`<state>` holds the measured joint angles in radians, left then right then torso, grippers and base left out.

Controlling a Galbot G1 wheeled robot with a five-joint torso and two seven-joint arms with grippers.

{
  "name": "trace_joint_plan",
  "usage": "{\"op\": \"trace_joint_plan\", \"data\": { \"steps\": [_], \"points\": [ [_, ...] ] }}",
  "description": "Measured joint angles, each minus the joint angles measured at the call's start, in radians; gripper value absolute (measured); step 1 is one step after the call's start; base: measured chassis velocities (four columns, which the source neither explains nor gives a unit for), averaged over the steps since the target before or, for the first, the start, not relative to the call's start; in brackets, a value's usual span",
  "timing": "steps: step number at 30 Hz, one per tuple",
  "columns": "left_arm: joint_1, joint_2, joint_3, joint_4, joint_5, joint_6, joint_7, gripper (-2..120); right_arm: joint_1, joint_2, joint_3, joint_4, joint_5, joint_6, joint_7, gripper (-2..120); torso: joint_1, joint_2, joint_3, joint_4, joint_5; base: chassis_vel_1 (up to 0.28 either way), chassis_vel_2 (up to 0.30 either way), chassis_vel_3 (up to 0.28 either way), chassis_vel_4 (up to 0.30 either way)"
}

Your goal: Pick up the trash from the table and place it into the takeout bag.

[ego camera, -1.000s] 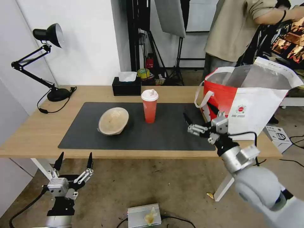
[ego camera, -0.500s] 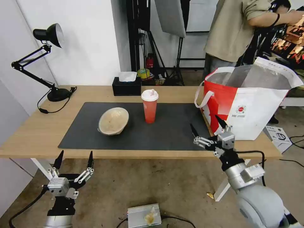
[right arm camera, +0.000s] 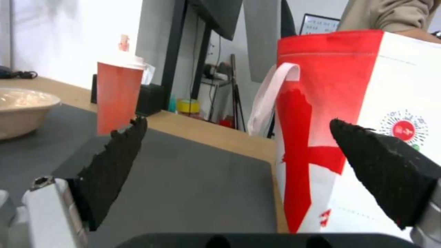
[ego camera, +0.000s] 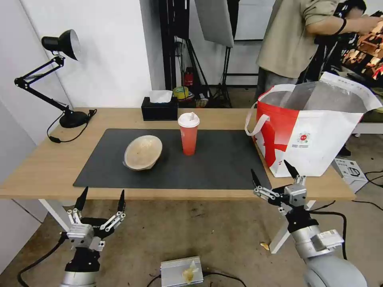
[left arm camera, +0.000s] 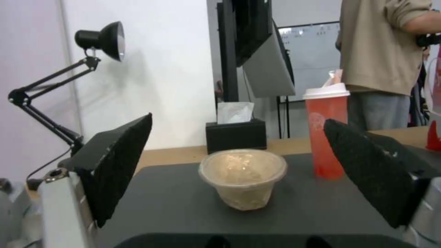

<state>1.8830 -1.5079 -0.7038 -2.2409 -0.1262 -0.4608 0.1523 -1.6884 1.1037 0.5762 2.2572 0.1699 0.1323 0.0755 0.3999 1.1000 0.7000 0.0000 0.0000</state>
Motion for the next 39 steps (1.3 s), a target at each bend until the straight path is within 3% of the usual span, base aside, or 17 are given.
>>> {"op": "trace_joint_plan", "data": {
  "steps": [26,39],
  "points": [
    [-0.008,0.033,-0.002,0.0,-0.01,-0.007,0.01,100,-0.063,0.048,0.023,0.019,-0.051,0.029,-0.05,100,0.0,0.0,0.0,0.0,0.0,0.0,0.0,0.0,0.0],
    [-0.002,0.035,-0.009,0.0,-0.012,-0.018,0.01,100,-0.04,0.017,0.008,0.02,-0.04,0.016,-0.051,100,0.0,0.0,0.0,0.0,0.0,0.0,0.0,0.0,0.0]
  ]
}}
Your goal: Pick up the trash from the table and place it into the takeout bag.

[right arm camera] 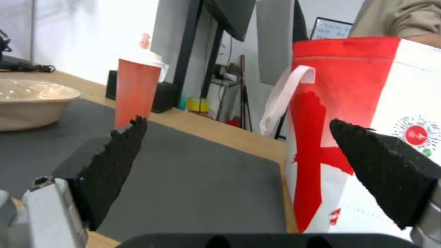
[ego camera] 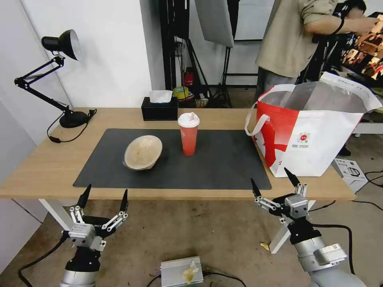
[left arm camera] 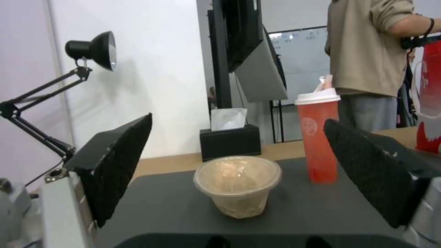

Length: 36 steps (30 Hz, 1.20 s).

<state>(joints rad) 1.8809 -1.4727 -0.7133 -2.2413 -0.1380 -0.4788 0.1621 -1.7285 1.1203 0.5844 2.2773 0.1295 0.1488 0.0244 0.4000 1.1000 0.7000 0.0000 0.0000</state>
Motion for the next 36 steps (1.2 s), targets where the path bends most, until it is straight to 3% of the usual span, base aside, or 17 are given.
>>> {"op": "trace_joint_plan", "data": {
  "steps": [12,20,25,36],
  "points": [
    [-0.006,-0.015,0.008,0.004,0.008,-0.003,0.022,100,0.131,-0.121,-0.081,-0.032,0.086,-0.072,-0.001,100,0.0,0.0,0.0,0.0,0.0,0.0,0.0,0.0,0.0],
    [0.0,-0.033,0.009,0.012,0.021,-0.012,0.034,100,0.331,-0.232,-0.196,-0.1,0.16,-0.129,0.014,100,0.0,0.0,0.0,0.0001,0.0002,0.0,0.0,0.0,0.0],
    [-0.002,-0.045,0.014,0.021,0.031,-0.014,0.035,100,0.385,-0.257,-0.227,-0.129,0.185,-0.14,0.013,100,0.0,0.0,0.0,0.0001,0.0002,0.0,0.0,0.0,0.0],
    [-0.001,-0.082,0.02,0.02,0.05,-0.015,0.04,100,0.656,-0.306,-0.43,-0.265,0.273,-0.186,0.01,100,0.0,0.0,0.0,-0.0001,0.0002,0.0,0.0,0.0,0.0]
  ]
}}
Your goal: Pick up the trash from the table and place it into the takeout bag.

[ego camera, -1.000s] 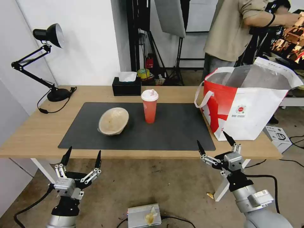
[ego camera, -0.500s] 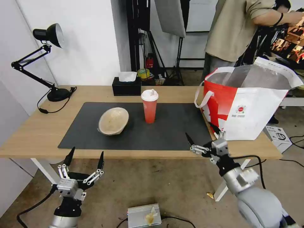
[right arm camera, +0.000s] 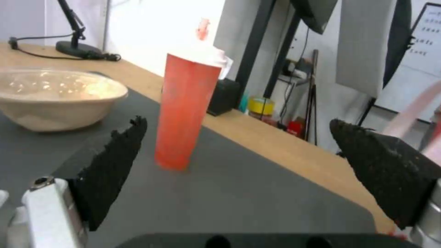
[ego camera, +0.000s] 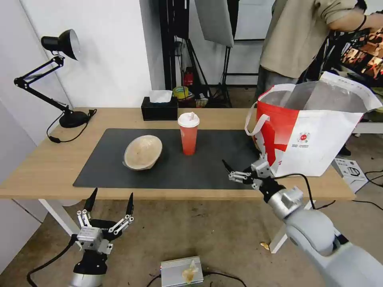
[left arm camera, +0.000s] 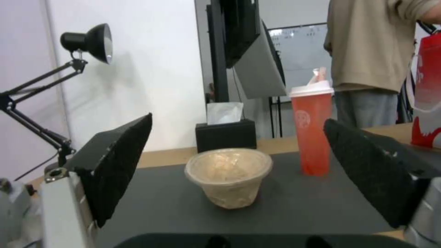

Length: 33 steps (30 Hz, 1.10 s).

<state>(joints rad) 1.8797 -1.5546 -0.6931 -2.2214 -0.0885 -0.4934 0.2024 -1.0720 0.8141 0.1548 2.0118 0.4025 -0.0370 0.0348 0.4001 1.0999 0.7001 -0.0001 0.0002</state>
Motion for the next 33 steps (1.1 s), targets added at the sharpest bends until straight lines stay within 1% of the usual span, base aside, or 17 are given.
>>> {"op": "trace_joint_plan", "data": {
  "steps": [3,4,7,8,11,12,16,24,33],
  "points": [
    [0.005,-0.007,-0.001,0.0,0.002,-0.003,0.002,100,0.085,0.009,-0.061,-0.047,0.013,-0.004,0.009,100,0.0,0.0,0.0,0.0003,-0.0003,0.0,0.0,0.0,0.0],
    [0.005,-0.007,-0.001,0.0,0.002,-0.003,0.002,100,0.085,0.009,-0.061,-0.047,0.013,-0.004,0.009,100,0.0,0.0,0.0,0.0003,-0.0003,0.0,0.0,0.0,0.0],
    [0.008,-0.016,-0.002,0.001,0.008,-0.006,0.004,100,0.167,0.027,-0.139,-0.096,0.032,-0.013,0.019,100,0.0,0.0,0.0,0.0002,-0.0004,0.0,0.0,0.0,0.0],
    [0.008,-0.016,-0.002,0.001,0.008,-0.006,0.004,100,0.167,0.027,-0.139,-0.096,0.032,-0.013,0.019,100,0.0,0.0,0.0,0.0002,-0.0004,0.0,0.0,0.0,0.0],
    [0.011,-0.028,-0.003,-0.004,0.012,-0.007,0.006,100,0.236,0.05,-0.204,-0.147,0.043,-0.024,0.025,100,0.0,0.0,0.0,0.0001,-0.0003,0.0,0.0,0.0,0.0],
    [0.011,-0.028,-0.003,-0.004,0.012,-0.007,0.006,100,0.236,0.05,-0.204,-0.147,0.043,-0.024,0.025,100,0.0,0.0,0.0,0.0001,-0.0003,0.0,0.0,0.0,0.0],
    [0.015,-0.037,0.001,-0.004,0.023,-0.011,0.01,100,0.315,0.077,-0.275,-0.209,0.056,-0.03,0.032,100,0.0,0.0,0.0,0.0002,-0.0004,0.0,0.0,0.0,0.0],
    [0.015,-0.038,-0.011,0.001,0.026,-0.011,0.011,100,0.385,0.115,-0.344,-0.281,0.067,-0.032,0.032,100,0.0,0.0,0.0,0.0002,-0.0002,0.0,0.0,0.0,0.0],
    [0.008,-0.038,-0.016,0.017,0.023,-0.012,0.01,100,0.429,0.157,-0.385,-0.352,0.073,-0.033,0.035,100,0.0,0.0,0.0,0.0002,-0.0003,0.0,0.0,0.0,0.0]
  ]
}}
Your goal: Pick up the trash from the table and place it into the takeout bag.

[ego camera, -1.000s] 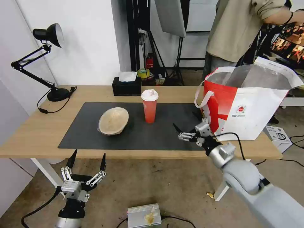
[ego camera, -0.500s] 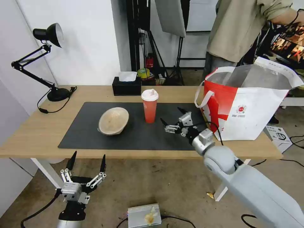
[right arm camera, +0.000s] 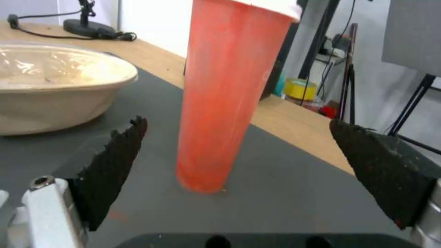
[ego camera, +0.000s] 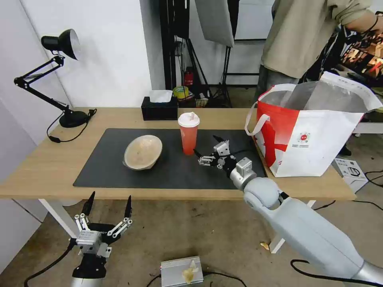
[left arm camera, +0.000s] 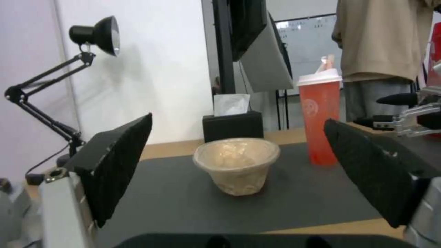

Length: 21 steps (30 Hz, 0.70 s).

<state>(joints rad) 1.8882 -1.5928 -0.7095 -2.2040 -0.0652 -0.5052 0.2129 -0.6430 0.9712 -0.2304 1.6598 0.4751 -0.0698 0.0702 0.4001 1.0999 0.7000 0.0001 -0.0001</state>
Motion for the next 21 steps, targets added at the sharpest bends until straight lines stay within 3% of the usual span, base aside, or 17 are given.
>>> {"op": "trace_joint_plan", "data": {
  "steps": [21],
  "points": [
    [-0.023,0.005,0.008,0.041,-0.002,0.0,-0.001,100,0.034,0.099,-0.025,-0.14,-0.003,0.008,0.026,100,0.0,0.0,0.0,-0.0001,0.0001,0.0,0.0,0.0,0.0]
  ]
}}
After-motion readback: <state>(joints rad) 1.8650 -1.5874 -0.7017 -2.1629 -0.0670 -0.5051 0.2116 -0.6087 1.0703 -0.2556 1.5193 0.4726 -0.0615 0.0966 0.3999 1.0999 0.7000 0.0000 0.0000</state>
